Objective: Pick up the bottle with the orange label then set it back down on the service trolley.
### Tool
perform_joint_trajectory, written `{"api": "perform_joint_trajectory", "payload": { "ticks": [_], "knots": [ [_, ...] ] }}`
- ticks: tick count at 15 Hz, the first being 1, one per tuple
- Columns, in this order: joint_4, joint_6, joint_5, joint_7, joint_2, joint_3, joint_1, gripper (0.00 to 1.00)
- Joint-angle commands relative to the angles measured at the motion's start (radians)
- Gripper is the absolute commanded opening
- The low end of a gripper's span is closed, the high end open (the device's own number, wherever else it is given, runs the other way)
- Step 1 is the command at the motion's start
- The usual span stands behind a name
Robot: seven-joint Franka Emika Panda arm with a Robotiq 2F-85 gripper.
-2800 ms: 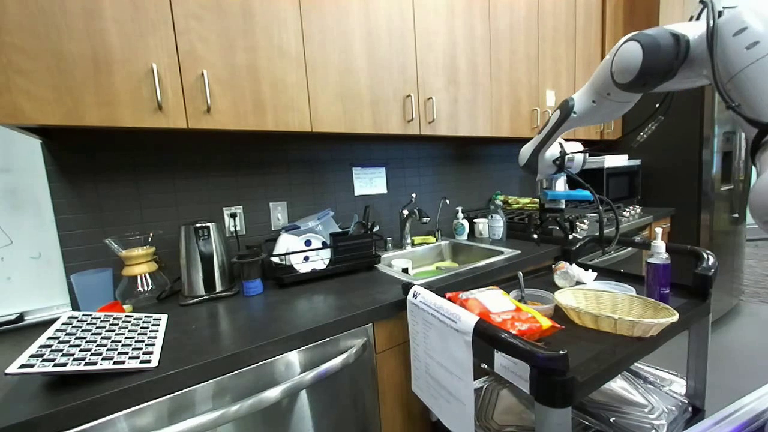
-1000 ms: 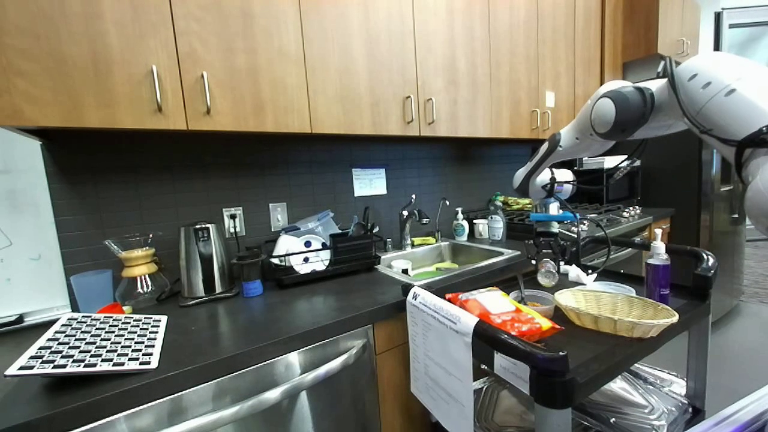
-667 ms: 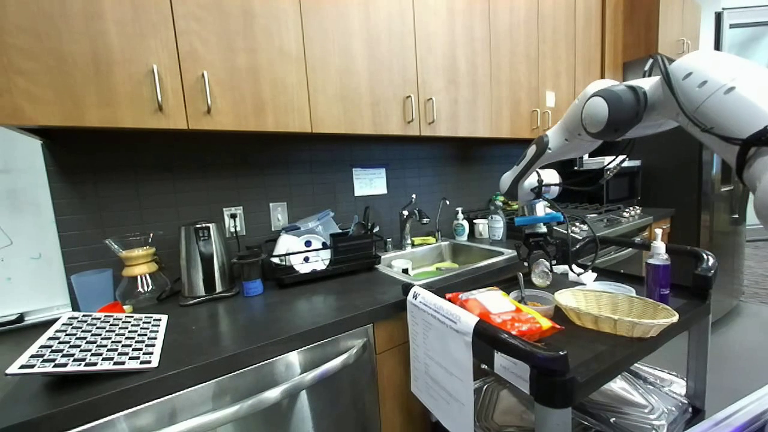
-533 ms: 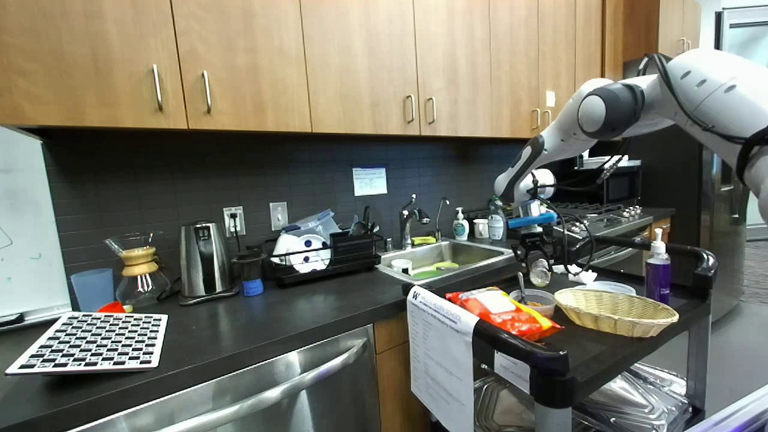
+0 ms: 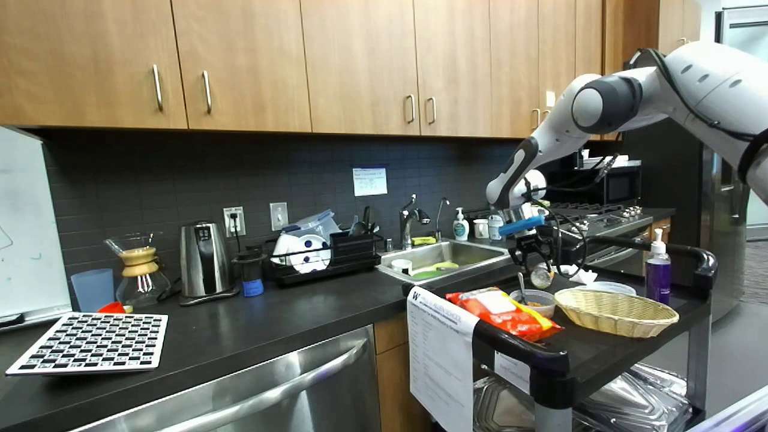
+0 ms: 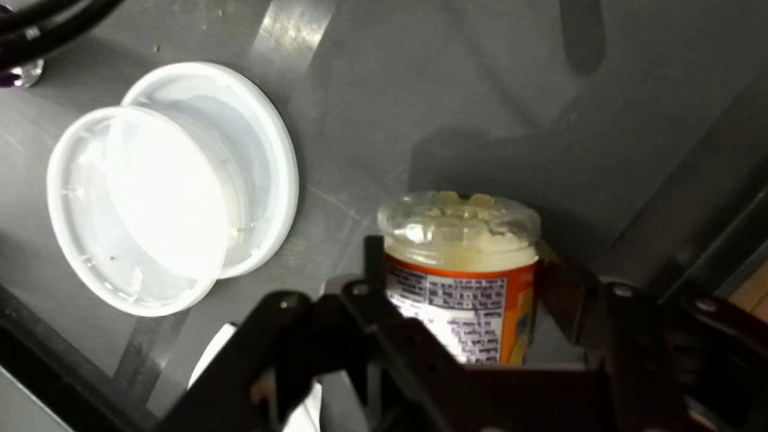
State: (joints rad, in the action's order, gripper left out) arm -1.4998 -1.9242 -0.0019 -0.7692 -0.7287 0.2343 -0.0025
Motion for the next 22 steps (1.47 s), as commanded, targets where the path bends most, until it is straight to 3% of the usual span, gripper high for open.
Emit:
{"api": "perform_joint_trajectory", "payload": {
  "ticks": [1,7,8,9,11,15,22],
  "knots": [
    [-0.110,-0.033,-0.071,-0.126,0.084,0.024,0.047,0.38],
    [-0.232,-0.049,-0.044,-0.136,0.181,-0.047,0.055,0.38],
    [-0.250,-0.052,-0.037,-0.136,0.197,-0.058,0.055,0.51],
    [-0.262,-0.059,-0.029,-0.134,0.209,-0.065,0.048,0.88],
    [-0.281,-0.080,0.006,-0.096,0.233,-0.081,0.019,0.85],
    [-0.279,-0.113,0.075,0.060,0.262,-0.081,-0.058,1.00],
    [-0.194,-0.047,0.164,0.336,0.231,-0.055,-0.196,1.00]
  ]
}}
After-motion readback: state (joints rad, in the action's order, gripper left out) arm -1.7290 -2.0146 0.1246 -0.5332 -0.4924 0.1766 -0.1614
